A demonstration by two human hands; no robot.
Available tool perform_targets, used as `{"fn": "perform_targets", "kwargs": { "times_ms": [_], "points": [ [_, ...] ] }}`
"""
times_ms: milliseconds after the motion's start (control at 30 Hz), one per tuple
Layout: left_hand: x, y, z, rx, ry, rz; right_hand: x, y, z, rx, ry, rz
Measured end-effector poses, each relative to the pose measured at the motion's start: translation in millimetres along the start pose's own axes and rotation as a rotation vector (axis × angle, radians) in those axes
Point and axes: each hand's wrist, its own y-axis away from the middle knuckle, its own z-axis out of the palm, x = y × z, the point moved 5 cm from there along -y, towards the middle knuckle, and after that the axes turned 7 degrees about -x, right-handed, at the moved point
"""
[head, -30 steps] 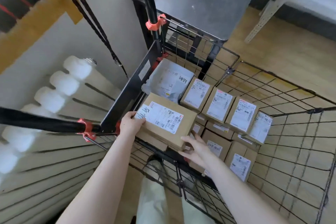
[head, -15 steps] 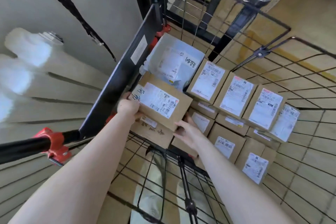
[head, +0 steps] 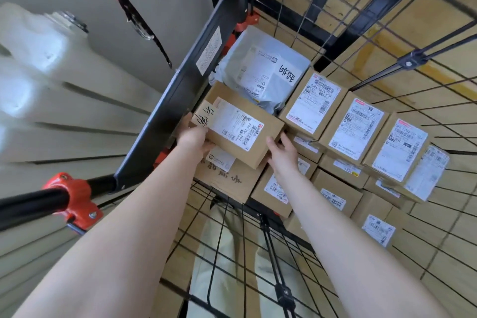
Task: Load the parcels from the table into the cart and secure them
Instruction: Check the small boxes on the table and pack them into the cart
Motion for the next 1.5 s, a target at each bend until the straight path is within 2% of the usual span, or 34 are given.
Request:
{"fn": "perform_targets", "kwargs": {
  "times_ms": [133,333,500,567,733,900,1000,1067,1133,1333,1500],
  "points": [
    [3.3,-0.3,-2.0,-0.023,0.107,-0.027,-1.4,2.2,4.4,0.005,0.010,-0.039],
    [5.6,12.4,1.0,-0.082,0.070,-0.052,-2.2,6.3,6.9,0.080,0.116,-0.050],
    [-1.7,23.6,2.5,-0.177,0.037,-0.107,-0.9,21.4,10.4,0.008,0.107,0.218],
    [-3.9,18.7,1.7,-0.209,-0.001,-0.138,-2.8,31.2,8.6,-0.022,0.129,0.253],
    [-2.7,22.3,6.8,-0.205,-0.352,-0.114,-23.5,57.0,-4.8,-0.018,0.298,0.139],
    [-6.5,61.7,9.3,-0.224,-0.411,-0.115,-50.1,92.6,-12.7,-0.044,0.369,0.031],
    [6.3,100.3,9.5,-0.198,-0.646,-0.005,-68.6,120.9,-14.3,-0.068,0.438,-0.025],
    [21.4,132.1,11.3,-0.164,-0.882,0.140,-83.7,141.8,-14.5,-0.095,0.545,-0.068],
    [35.4,161.9,11.6,-0.120,-1.006,0.289,-98.1,164.6,-13.0,-0.134,0.610,-0.109],
    [49.1,267.9,-6.4,0.003,-0.991,0.575,-130.4,240.6,-8.5,-0.252,0.762,-0.255],
    [32.5,353.5,-30.8,0.148,-0.840,0.673,-151.7,304.0,3.3,-0.313,0.951,-0.438]
  ]
}}
